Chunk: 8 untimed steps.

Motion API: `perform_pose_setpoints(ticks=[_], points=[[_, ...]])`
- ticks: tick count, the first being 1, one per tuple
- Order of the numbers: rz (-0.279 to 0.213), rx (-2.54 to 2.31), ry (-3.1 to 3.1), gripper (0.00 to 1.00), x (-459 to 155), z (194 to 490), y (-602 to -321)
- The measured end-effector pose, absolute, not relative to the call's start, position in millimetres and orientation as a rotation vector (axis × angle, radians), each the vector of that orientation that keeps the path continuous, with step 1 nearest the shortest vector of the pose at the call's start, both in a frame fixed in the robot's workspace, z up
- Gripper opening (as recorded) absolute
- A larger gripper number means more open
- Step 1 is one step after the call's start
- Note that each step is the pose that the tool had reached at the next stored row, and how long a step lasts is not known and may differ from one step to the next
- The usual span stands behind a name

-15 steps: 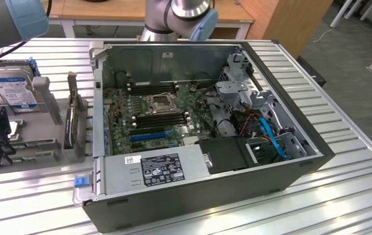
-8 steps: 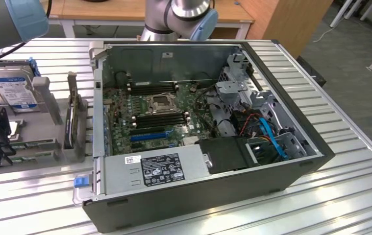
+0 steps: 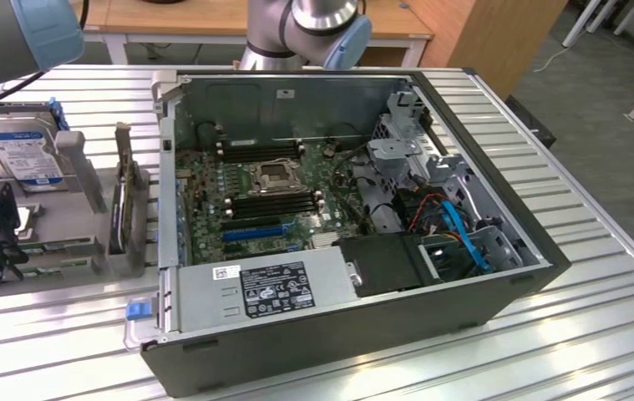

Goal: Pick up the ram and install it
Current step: 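Pick up the ram and move it above insertion slot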

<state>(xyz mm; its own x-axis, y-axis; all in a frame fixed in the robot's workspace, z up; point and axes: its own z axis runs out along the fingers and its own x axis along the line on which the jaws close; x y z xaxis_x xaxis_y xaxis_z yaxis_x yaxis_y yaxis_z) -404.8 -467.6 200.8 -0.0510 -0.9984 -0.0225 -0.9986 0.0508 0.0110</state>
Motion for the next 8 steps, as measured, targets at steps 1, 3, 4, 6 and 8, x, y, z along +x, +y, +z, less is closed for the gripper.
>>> perform_pose_setpoints(ticks=[1,3,4,6,8], points=[[0.037,-2.158,2.271,0.31,-404.8,200.8,-467.6],[0.037,-2.158,2.271,0.31,-404.7,199.7,-467.6],[0.037,-2.158,2.271,0.31,-404.8,198.5,-467.6],[0.037,-2.158,2.271,0.31,-404.8,196.0,-467.6],[0.037,-2.158,2.271,0.31,-404.8,195.5,-467.7]])
